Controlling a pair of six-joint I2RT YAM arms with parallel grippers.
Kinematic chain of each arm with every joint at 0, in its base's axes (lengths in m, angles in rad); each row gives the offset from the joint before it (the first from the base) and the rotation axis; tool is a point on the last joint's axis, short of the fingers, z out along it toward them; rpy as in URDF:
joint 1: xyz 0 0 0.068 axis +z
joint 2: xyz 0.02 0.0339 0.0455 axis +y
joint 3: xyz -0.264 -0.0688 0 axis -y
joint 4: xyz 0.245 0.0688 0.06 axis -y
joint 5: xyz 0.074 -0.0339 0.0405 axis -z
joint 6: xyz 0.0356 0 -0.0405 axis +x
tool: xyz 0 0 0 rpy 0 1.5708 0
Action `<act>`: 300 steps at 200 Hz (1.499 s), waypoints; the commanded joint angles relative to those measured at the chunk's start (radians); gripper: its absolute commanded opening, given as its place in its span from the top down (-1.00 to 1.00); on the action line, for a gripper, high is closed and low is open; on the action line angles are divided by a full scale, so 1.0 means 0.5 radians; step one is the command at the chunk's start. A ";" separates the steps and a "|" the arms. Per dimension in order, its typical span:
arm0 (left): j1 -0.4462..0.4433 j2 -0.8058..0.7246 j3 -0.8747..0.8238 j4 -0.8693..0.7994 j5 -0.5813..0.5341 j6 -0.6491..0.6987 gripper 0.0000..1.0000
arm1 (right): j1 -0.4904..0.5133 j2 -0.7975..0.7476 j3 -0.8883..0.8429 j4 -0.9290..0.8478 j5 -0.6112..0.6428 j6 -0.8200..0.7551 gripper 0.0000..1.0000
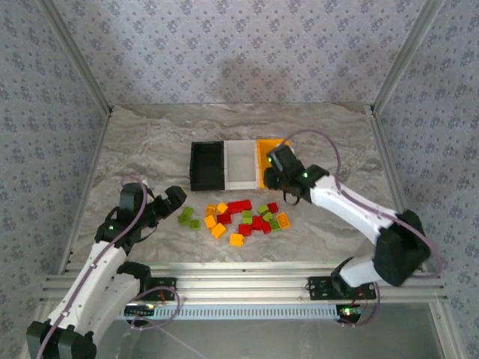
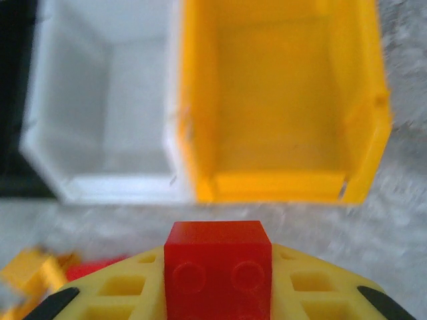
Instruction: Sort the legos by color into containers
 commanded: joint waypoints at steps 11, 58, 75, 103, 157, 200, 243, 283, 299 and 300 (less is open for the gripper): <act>0.001 0.009 0.028 -0.141 -0.060 -0.023 -0.99 | -0.202 0.398 0.321 0.031 -0.110 -0.150 0.42; 0.007 0.054 0.063 -0.210 -0.098 0.000 -0.99 | -0.294 0.734 0.638 -0.014 -0.140 -0.165 -0.04; 0.007 0.100 0.076 -0.221 -0.112 0.025 -0.95 | -0.314 0.733 0.666 -0.007 -0.157 -0.145 -0.29; 0.001 0.231 0.083 -0.219 -0.098 0.080 -0.76 | -0.296 0.571 0.576 0.066 -0.139 -0.159 -0.39; -0.213 0.668 0.103 -0.150 -0.257 0.184 -0.63 | -0.242 0.267 0.261 0.185 -0.136 -0.137 -0.40; -0.404 0.905 0.195 -0.146 -0.496 0.245 -0.54 | -0.245 0.186 0.131 0.222 -0.145 -0.128 -0.39; -0.467 1.015 0.204 -0.082 -0.562 0.259 -0.22 | -0.245 0.164 0.083 0.242 -0.149 -0.118 -0.39; -0.505 1.098 0.224 -0.086 -0.575 0.260 0.06 | -0.264 0.135 0.050 0.243 -0.142 -0.113 -0.39; -0.520 1.101 0.218 -0.087 -0.583 0.256 0.20 | -0.274 0.118 0.043 0.239 -0.144 -0.110 -0.39; -0.519 1.101 0.218 -0.087 -0.582 0.256 0.21 | -0.275 0.117 0.043 0.238 -0.143 -0.112 -0.39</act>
